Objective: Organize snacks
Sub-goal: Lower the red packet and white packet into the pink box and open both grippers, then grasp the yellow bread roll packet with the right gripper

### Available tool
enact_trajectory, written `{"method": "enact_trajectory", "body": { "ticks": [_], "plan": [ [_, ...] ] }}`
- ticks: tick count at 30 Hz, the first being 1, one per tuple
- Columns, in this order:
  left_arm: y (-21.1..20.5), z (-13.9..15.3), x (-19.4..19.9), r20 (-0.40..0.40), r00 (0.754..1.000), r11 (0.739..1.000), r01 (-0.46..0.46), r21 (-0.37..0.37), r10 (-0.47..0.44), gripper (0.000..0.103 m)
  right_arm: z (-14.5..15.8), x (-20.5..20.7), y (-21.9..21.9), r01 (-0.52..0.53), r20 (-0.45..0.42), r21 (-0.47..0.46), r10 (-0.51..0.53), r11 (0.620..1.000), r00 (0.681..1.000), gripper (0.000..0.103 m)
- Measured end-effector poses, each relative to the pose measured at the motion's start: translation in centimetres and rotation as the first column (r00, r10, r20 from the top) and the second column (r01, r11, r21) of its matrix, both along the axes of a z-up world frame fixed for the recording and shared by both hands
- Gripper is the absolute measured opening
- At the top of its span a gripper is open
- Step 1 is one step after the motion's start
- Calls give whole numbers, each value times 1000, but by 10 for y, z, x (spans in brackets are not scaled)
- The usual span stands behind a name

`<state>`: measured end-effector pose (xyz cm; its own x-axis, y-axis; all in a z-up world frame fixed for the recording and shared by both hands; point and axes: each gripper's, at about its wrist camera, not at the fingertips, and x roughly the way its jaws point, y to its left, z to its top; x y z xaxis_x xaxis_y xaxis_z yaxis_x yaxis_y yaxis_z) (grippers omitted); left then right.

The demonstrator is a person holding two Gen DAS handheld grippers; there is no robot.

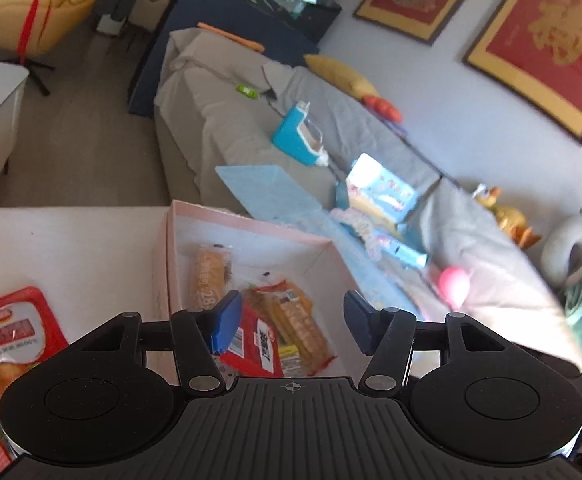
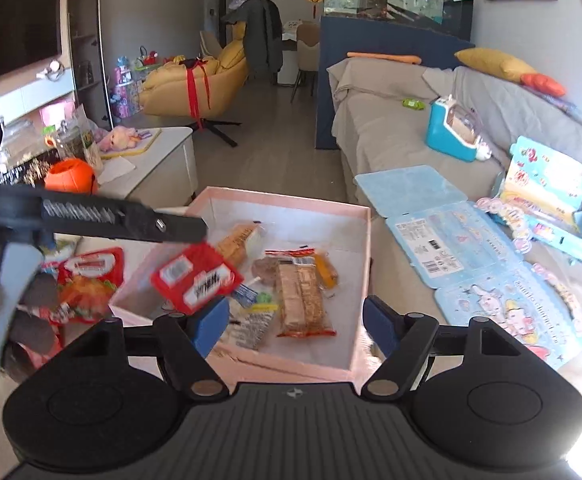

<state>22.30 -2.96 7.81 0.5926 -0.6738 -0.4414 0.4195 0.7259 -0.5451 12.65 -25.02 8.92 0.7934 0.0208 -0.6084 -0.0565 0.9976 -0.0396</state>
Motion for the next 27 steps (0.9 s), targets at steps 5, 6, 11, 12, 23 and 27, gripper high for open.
{"method": "enact_trajectory", "body": {
  "ticks": [5,6,11,12,23,27],
  "plan": [
    [58,4,-58,145,968,955,-231,186,206,61,0,-12,4,-30,5,16,30,999,1000,78],
    [71,1,-70,166,952,931,-290,222,257,61,0,-12,7,-49,3,40,49,998,999,78],
    [136,-23,-119,195,850,811,-525,258,489,61,-3,9,54,-193,-25,177,200,965,979,78],
    [144,-28,-123,194,833,788,-553,271,518,61,-5,15,69,-218,-35,181,227,959,973,78],
    [184,-45,-153,300,699,624,-715,315,649,61,-35,82,223,-349,-146,188,377,918,914,78],
    [203,-35,-167,363,593,508,-804,307,719,61,-43,98,276,-418,-163,190,449,888,879,78]
  ]
}}
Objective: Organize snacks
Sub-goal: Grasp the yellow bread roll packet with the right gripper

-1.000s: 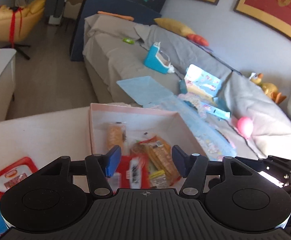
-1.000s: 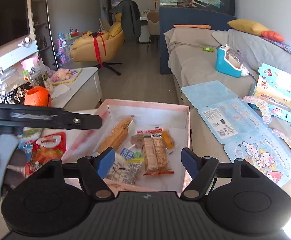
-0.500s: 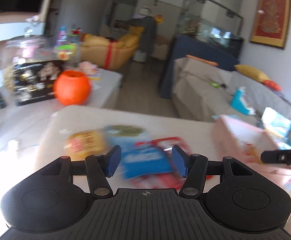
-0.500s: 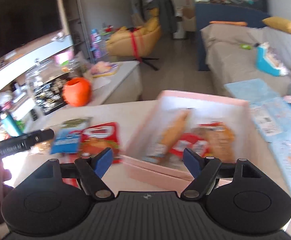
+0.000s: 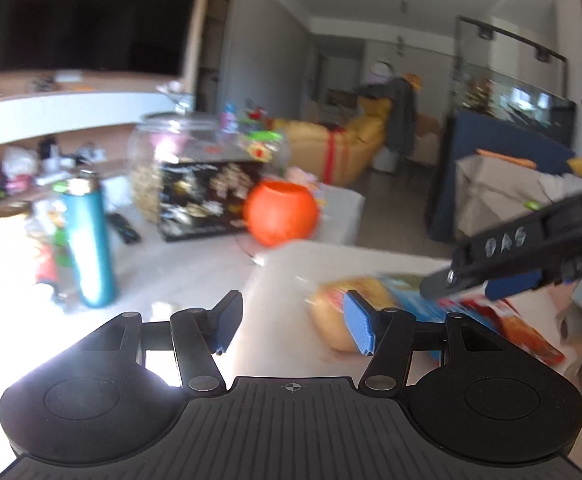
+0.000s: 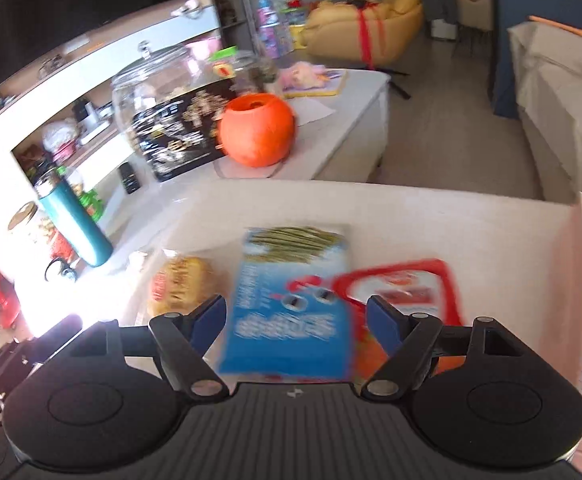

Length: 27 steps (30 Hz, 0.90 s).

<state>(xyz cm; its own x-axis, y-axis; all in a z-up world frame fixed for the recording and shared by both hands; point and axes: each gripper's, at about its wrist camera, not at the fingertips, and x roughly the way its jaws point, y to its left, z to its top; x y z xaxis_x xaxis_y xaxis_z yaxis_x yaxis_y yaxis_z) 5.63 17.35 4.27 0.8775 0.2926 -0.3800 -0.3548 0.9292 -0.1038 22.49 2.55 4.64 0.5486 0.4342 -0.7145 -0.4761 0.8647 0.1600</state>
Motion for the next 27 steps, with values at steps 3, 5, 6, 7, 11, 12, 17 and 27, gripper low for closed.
{"method": "enact_trajectory", "body": {
  "ticks": [3,5,6,7,11,12,17,27],
  "plan": [
    [27,3,-9,-4,994,994,-111,-19,111,61,-6,-1,44,-73,28,-39,74,997,997,78],
    [42,2,-11,-27,986,985,-165,-53,163,61,-14,-2,70,-106,31,-55,108,993,994,78],
    [48,-1,-12,-39,985,982,-173,-72,171,61,-19,-3,83,-125,24,-63,126,990,992,78],
    [51,-3,-12,-46,985,982,-171,-86,168,61,-24,-4,91,-136,18,-74,138,988,990,76],
    [50,-8,-17,-49,992,986,-119,-115,114,61,-37,-21,102,-186,0,-137,188,973,982,54],
    [49,-9,-16,-51,994,987,-106,-121,100,61,-34,-29,95,-193,4,-144,196,971,981,52],
    [41,-9,-15,-56,997,989,-64,-132,57,61,-7,-71,28,-189,1,-81,190,979,982,52],
    [-7,-4,-7,-70,978,968,181,-175,-196,61,-13,-127,-129,109,19,-83,-108,991,994,52]
  ]
}}
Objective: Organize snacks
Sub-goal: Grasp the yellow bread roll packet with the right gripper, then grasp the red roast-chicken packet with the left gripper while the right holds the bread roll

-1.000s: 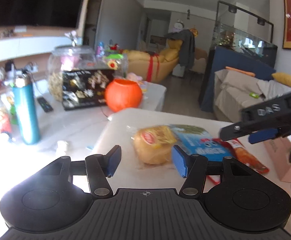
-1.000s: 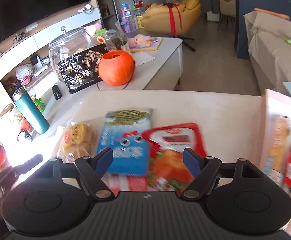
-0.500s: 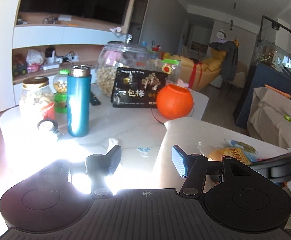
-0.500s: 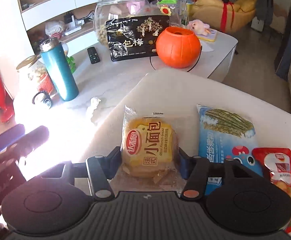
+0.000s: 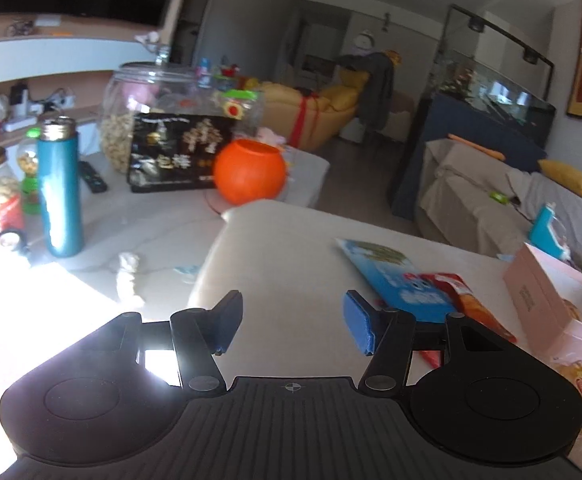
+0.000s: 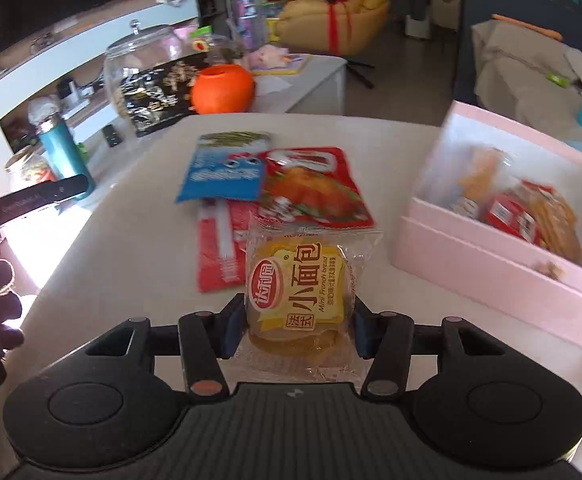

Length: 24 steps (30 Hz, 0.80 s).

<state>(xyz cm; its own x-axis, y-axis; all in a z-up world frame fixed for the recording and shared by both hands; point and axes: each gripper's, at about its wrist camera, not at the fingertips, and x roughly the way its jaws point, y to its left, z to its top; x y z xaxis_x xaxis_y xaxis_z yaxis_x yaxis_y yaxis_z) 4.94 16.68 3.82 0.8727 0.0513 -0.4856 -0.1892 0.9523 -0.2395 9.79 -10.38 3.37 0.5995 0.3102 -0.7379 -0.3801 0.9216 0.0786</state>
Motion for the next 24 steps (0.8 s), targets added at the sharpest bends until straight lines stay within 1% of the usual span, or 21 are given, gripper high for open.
{"method": "enact_trajectory", "body": {
  "ticks": [1,3,5,7,9,10,11,13,14,15,17,18,21,22,24],
  "plan": [
    [-9,-1,3,-13,999,999,31,15,-31,61,-5,-5,-14,31,-2,1,-31,1000,1000,52],
    [-34,-3,10,-46,995,993,89,72,-86,61,-14,-12,-34,84,4,-3,-84,996,996,52],
    [-52,-4,15,-74,991,986,122,113,-114,61,-24,-18,-50,135,28,-24,-134,991,991,52],
    [-65,-2,17,-85,988,981,139,132,-129,61,-27,-23,-62,160,57,-15,-159,987,986,53],
    [-76,1,20,-91,984,977,163,140,-151,61,-27,-26,-71,160,65,1,-160,987,985,53],
    [-80,2,21,-93,982,974,177,143,-165,61,-28,-27,-74,155,72,5,-155,988,985,56],
    [-85,4,24,-97,979,970,192,149,-179,61,-29,-27,-75,154,76,3,-153,988,985,65],
    [-93,8,29,-100,972,962,225,153,-212,61,-32,-26,-76,168,92,-3,-167,986,982,77],
    [-95,10,34,-103,966,959,250,134,-237,61,-34,-26,-77,177,98,0,-176,984,980,79],
    [-95,13,42,-107,958,957,275,91,-265,61,-36,-25,-79,183,95,11,-183,983,978,80],
    [-93,16,58,-107,951,956,293,5,-291,61,-39,-26,-81,191,97,37,-194,981,976,81],
    [-92,17,68,-106,950,956,292,-21,-292,61,-39,-26,-82,191,100,39,-194,981,976,81],
    [-94,15,101,-124,961,969,247,-14,-247,61,-40,-28,-83,193,103,49,-197,980,975,81],
    [-94,12,114,-144,960,971,238,-28,-239,61,-40,-29,-84,194,105,50,-199,980,974,81],
    [-93,5,140,-194,951,970,230,-85,-242,61,-41,-30,-82,193,111,45,-197,980,974,82]
  ]
}}
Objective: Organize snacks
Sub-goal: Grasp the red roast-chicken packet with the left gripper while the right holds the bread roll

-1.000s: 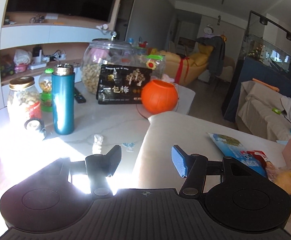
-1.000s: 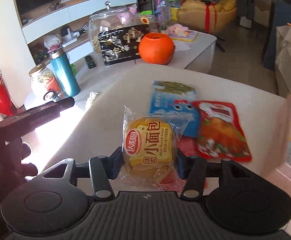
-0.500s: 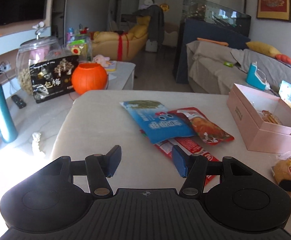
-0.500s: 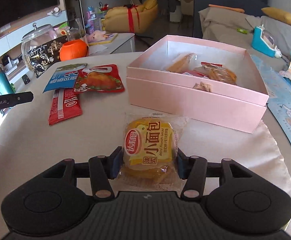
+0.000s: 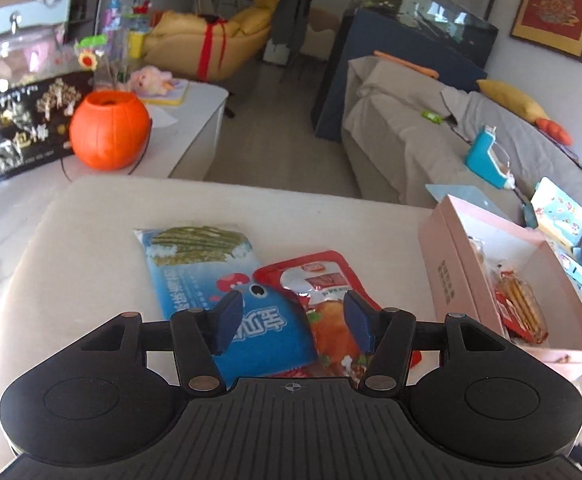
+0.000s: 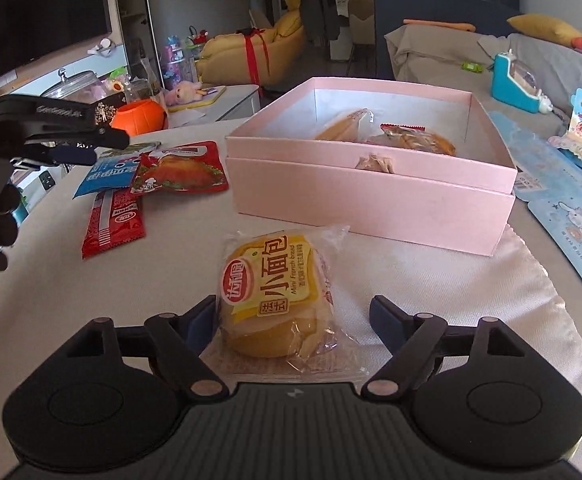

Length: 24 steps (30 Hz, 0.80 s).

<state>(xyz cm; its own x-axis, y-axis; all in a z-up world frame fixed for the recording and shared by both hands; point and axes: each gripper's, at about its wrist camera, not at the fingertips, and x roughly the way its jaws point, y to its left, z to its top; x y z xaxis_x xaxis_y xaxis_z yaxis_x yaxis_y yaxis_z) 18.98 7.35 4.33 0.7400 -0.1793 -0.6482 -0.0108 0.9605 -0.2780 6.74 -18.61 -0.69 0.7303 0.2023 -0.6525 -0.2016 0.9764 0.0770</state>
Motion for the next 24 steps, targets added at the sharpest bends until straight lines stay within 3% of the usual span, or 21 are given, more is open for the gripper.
{"method": "enact_trajectory", "body": {
  "ticks": [3,7,10,19,22,24],
  "plan": [
    [-11,-10,27,-56,998,1000,20,9,-19,61,-1,1,3,-10,-1,-11,10,1000,1000,85],
    [-50,-19,38,-32,994,969,112,222,-108,62,-1,1,4,-13,-2,-15,13,1000,1000,86],
    [-66,-22,31,-20,986,934,164,317,-167,60,-1,1,4,-15,-2,-16,15,1000,1000,87],
    [-38,-17,-44,-55,944,891,325,317,-325,60,-2,0,4,-15,-1,-17,15,1000,1000,88],
    [-22,-14,-59,-68,948,893,316,320,-311,62,-2,0,4,-16,-2,-18,16,1000,1000,88],
    [-15,-9,-65,-46,956,900,289,326,-290,58,-2,0,4,-18,-2,-22,17,1000,1000,88]
  ]
}}
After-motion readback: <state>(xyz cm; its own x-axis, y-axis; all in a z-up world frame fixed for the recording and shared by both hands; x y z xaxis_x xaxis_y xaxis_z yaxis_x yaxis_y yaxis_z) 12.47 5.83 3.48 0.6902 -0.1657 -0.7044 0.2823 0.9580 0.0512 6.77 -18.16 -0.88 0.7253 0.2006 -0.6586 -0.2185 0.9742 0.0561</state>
